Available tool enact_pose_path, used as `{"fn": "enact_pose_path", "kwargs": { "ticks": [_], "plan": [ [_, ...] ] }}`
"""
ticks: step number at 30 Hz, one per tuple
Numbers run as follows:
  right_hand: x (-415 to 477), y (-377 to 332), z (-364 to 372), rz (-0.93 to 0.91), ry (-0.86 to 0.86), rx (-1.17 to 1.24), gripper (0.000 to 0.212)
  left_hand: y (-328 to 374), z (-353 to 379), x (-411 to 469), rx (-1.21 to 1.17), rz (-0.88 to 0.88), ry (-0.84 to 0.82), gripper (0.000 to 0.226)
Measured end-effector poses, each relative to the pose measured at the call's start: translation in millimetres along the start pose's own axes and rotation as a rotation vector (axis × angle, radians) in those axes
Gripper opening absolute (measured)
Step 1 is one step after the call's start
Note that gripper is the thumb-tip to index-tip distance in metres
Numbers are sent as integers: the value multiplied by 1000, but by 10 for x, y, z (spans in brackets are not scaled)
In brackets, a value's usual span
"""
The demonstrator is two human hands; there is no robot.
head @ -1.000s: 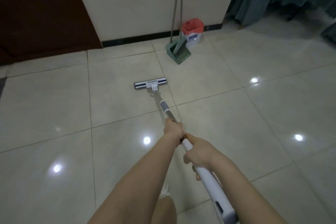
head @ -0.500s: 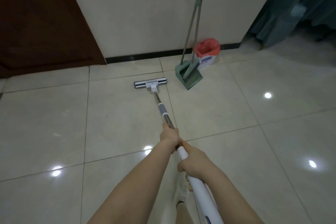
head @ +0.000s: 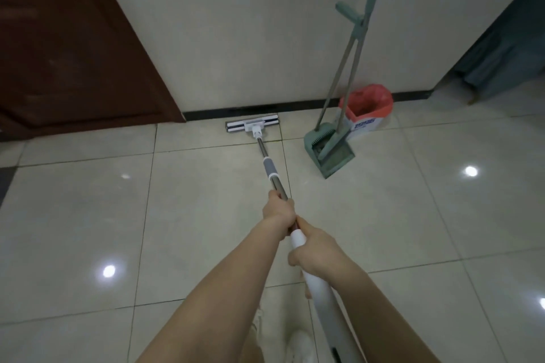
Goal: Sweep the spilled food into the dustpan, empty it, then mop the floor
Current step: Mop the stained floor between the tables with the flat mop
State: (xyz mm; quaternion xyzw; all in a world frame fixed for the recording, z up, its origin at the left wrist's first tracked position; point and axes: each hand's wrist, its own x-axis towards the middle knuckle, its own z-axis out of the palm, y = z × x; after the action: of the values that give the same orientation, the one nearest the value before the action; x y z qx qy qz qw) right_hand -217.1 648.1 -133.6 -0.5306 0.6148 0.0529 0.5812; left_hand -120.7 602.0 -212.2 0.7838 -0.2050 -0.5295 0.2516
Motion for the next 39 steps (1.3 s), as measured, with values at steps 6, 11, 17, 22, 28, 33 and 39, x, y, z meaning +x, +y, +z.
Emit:
{"fn": "enact_pose_path", "kwargs": {
  "ticks": [6, 11, 17, 22, 28, 33, 39],
  "plan": [
    [377, -602, 141, 7, -6, 12, 77, 281, -501, 491, 88, -3, -32, 38],
    [154, -611, 541, 92, -36, -7, 87, -101, -650, 375, 84, -25, -82, 38],
    [-114, -382, 670, 45, -46, 13, 84, -316, -656, 89, 24, -35, -105, 44],
    [-683, 135, 536, 17, -53, -5, 80, -594, -310, -537, -53, -27, -135, 43],
    [-1572, 955, 525, 39, -122, -48, 64, -1286, 183, -1474, -134, -16, -138, 43],
    [-2115, 1257, 651, 43, -175, 24, 43, -1596, 245, -2080, -215, 22, -164, 27],
    [-2397, 1402, 774, -23, -165, 45, 28, -1807, 178, -2425, -168, 136, -121, 20]
  ]
}}
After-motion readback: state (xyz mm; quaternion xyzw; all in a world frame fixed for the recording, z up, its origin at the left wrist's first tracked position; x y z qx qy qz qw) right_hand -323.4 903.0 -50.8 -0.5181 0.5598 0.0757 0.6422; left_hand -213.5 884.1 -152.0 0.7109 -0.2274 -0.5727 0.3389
